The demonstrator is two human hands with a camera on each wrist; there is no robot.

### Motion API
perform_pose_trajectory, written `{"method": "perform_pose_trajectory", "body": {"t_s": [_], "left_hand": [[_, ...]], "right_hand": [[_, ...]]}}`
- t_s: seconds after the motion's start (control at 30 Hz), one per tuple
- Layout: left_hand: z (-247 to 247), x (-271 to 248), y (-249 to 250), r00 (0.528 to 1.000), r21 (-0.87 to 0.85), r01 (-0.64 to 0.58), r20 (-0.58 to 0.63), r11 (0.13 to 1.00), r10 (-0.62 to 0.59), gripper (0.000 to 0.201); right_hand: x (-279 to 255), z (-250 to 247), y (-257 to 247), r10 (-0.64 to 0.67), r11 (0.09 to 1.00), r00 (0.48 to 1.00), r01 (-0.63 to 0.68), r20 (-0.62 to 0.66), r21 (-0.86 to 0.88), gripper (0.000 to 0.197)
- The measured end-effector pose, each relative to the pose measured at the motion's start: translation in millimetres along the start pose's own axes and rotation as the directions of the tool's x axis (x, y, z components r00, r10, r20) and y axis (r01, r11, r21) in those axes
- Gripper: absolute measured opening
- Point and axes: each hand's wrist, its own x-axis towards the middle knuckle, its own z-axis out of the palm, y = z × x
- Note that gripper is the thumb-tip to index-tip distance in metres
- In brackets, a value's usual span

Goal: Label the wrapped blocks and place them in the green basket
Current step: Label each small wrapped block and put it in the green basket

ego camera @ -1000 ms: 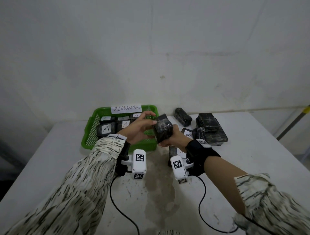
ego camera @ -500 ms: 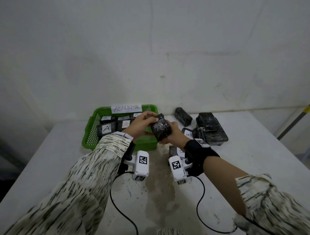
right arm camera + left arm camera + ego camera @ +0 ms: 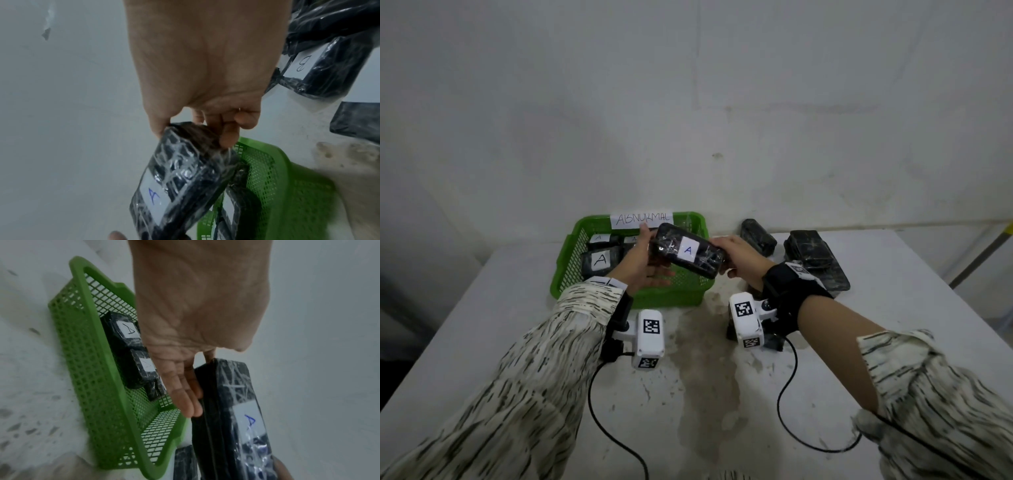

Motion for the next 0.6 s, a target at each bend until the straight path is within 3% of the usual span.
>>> {"method": "perform_pose_trajectory", "body": {"t_s": [0.07, 0.2, 0.3, 0.47, 0.53, 0.6], "left_hand": [[-5.7, 1.9, -5.2, 1.0, 0.02, 0.009, -0.013, 1.0, -0.008, 0.036], [-27.8, 9.5, -19.5, 0.993, 0.011, 0.065, -0.103, 0.998, -0.063, 0.045], [-50.7, 13.2, -33.2, 0.975, 0.054, 0.119, -0.194, 0.991, -0.107, 0.045], [-87.3, 18.6, -54.2, 0.924, 0.439, 0.153, -0.381, 0.885, 0.03, 0.05], [-103.2, 22.8, -59.2, 0.835, 0.488, 0.206, -0.54, 0.848, 0.108, 0.043], [-119.0, 28.6, -64.1, 0.679, 0.512, 0.333, -0.713, 0.792, 0.176, 0.037]], "right_hand": [[6.1, 4.0, -0.5, 0.018, 0.999, 1.0, -0.017, -0.01, 0.037, 0.036], [16.4, 21.0, -0.9, 0.065, 0.987, 0.991, -0.081, 0.114, 0.138, 0.048], [21.2, 41.9, -7.3, 0.073, 0.996, 0.984, -0.082, 0.162, 0.044, 0.03], [44.0, 88.6, -8.8, 0.073, 0.984, 0.996, -0.064, 0.053, -0.164, 0.047], [56.2, 107.0, -9.5, 0.097, 0.977, 0.995, -0.088, 0.033, -0.192, 0.047], [71.1, 119.4, -6.5, 0.123, 0.973, 0.992, -0.117, 0.018, -0.199, 0.048]]}}
